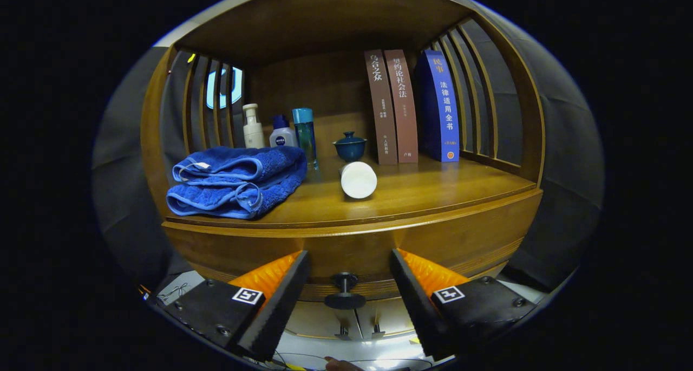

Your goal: Pull open the drawer, take out the items inside it, and place them on the countertop above the cabinet.

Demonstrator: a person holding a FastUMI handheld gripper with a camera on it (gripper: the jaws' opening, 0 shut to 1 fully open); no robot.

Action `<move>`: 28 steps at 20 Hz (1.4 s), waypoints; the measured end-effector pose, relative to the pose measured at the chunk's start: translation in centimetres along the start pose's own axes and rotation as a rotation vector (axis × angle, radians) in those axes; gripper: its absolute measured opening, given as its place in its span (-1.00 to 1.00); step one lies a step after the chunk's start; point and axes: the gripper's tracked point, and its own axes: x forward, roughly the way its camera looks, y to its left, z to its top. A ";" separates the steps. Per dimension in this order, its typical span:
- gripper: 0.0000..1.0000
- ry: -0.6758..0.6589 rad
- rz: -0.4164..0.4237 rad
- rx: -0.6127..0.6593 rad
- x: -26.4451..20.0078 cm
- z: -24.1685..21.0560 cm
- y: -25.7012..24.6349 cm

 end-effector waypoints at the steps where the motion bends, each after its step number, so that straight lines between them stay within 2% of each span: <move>1: 0.97 -0.002 0.002 0.003 -0.2 0.2 0.0; 6: 1.00 -0.066 0.009 -0.041 -3.7 4.1 0.2; 9: 1.00 -0.111 0.070 -0.007 -6.8 7.7 1.5; 18: 0.99 -0.227 0.106 -0.006 -18.3 17.6 3.1; 23: 0.98 -0.267 0.113 -0.014 -22.3 20.1 3.4; 28: 0.99 -0.280 0.130 -0.004 -23.8 21.0 3.8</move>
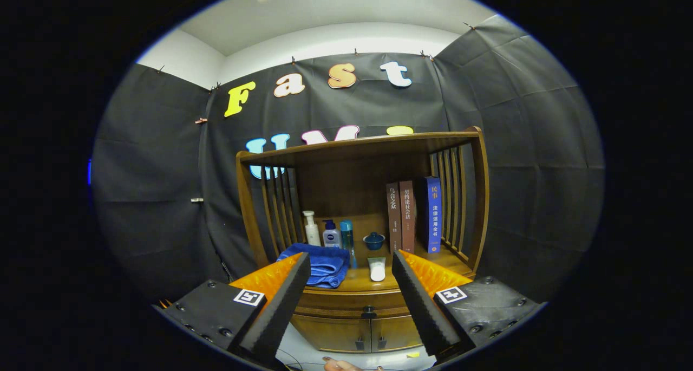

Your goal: Pull open the drawer, take out the items inside it, and place them on the countertop above the cabinet.

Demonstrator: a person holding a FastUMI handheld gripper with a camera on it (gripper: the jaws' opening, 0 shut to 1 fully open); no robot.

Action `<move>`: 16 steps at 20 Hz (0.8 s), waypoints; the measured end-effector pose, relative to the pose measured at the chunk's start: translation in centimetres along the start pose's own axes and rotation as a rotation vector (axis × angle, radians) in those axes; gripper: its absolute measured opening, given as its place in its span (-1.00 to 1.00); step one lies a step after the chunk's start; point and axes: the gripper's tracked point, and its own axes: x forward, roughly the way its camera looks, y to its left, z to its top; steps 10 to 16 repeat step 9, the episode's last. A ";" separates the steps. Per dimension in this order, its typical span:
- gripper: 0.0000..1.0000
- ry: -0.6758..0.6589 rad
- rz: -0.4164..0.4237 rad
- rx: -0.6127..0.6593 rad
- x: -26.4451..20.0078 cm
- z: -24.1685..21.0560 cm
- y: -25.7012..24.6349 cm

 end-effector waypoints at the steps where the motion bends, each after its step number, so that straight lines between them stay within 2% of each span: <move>1: 0.99 -0.003 0.002 0.002 -0.2 0.4 0.0; 16: 0.99 -0.009 0.008 -0.011 -0.6 2.2 0.1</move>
